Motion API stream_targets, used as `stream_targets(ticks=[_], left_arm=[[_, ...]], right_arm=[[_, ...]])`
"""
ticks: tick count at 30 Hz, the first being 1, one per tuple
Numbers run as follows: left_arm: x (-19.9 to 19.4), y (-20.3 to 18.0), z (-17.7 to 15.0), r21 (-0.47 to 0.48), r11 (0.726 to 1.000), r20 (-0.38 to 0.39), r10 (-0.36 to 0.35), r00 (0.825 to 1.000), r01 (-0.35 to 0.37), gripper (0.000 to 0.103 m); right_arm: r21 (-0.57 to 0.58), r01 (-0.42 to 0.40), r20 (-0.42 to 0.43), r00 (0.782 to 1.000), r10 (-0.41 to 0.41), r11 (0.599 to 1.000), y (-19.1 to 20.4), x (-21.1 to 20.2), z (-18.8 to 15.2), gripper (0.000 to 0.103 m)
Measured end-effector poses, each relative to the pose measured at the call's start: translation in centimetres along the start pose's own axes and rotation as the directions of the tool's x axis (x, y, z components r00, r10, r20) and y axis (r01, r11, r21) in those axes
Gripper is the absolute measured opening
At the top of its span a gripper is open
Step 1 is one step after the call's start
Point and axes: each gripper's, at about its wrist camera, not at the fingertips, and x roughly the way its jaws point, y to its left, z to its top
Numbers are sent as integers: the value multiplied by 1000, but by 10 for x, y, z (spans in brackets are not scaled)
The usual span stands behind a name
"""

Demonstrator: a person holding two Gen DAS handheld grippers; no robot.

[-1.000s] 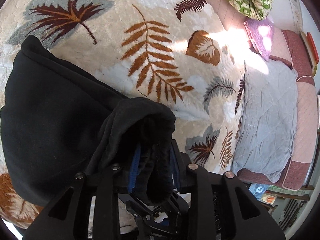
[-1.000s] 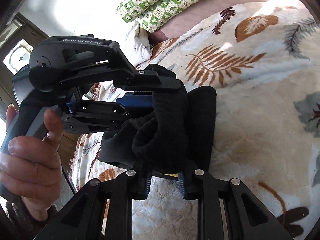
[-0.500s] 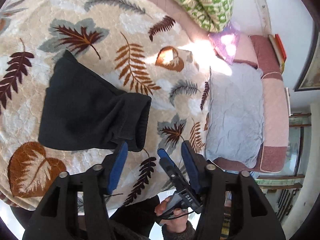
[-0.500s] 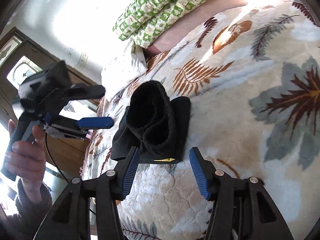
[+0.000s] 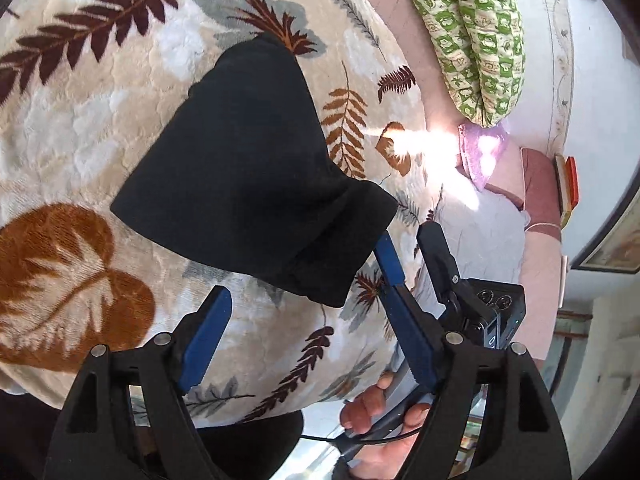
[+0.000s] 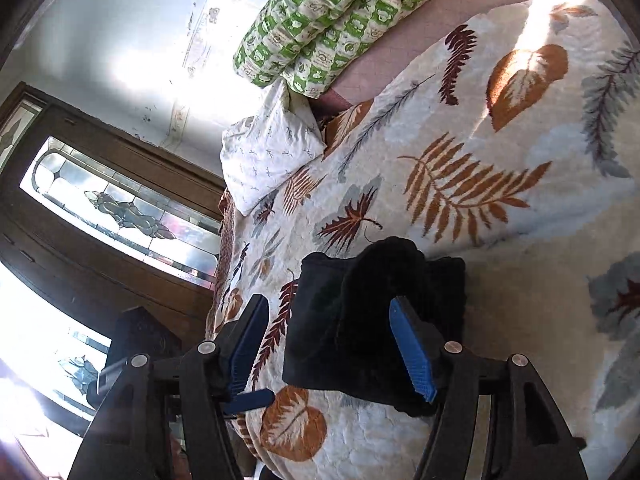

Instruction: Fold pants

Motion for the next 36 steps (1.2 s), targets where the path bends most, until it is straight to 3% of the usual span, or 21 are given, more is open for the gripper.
stream_targets(ticks=[6, 9, 13, 15, 16, 17, 19, 22, 23, 25, 31, 36], left_arm=[[24, 6, 10, -115, 993, -28, -40, 999, 37, 79], [29, 13, 17, -174, 984, -22, -35, 999, 30, 79], [36, 27, 24, -249, 968, -34, -12, 999, 3, 79], [41, 32, 29, -276, 961, -57, -14, 998, -3, 56], [44, 31, 33, -275, 961, -81, -32, 996, 9, 33], [44, 29, 35, -274, 962, -92, -45, 995, 18, 27], [37, 20, 38, -249, 968, -63, -60, 996, 43, 23], [27, 5, 37, -164, 986, -12, -15, 1000, 13, 23], [28, 6, 34, -167, 986, -20, -10, 1000, 6, 23], [34, 12, 31, -174, 985, -45, 6, 999, -13, 23], [57, 38, 23, -205, 977, -98, 34, 995, -54, 23], [44, 27, 20, -165, 985, -105, 39, 994, -57, 25]], right_arm=[[57, 31, -33, 999, -29, 998, -5, 25, 10, 65], [123, 16, -41, 999, -11, 992, -16, 32, 16, 65], [158, 56, -62, 997, -46, 986, -27, 42, 22, 62], [147, 80, -93, 993, -67, 986, -31, 48, 24, 46], [135, 91, -102, 992, -78, 987, -34, 50, 24, 25], [128, 89, -107, 991, -75, 988, -36, 51, 24, 15], [125, 70, -100, 993, -58, 990, -40, 47, 26, 10], [102, -9, -58, 998, 15, 995, -34, 34, 34, 9], [97, -71, -26, 997, 73, 993, -30, 27, 37, 9], [80, -119, 6, 993, 119, 990, -27, 21, 39, 9], [125, -40, -46, 998, 46, 991, -68, 33, 20, 9], [89, 36, -61, 998, -30, 995, -86, 36, 10, 6]])
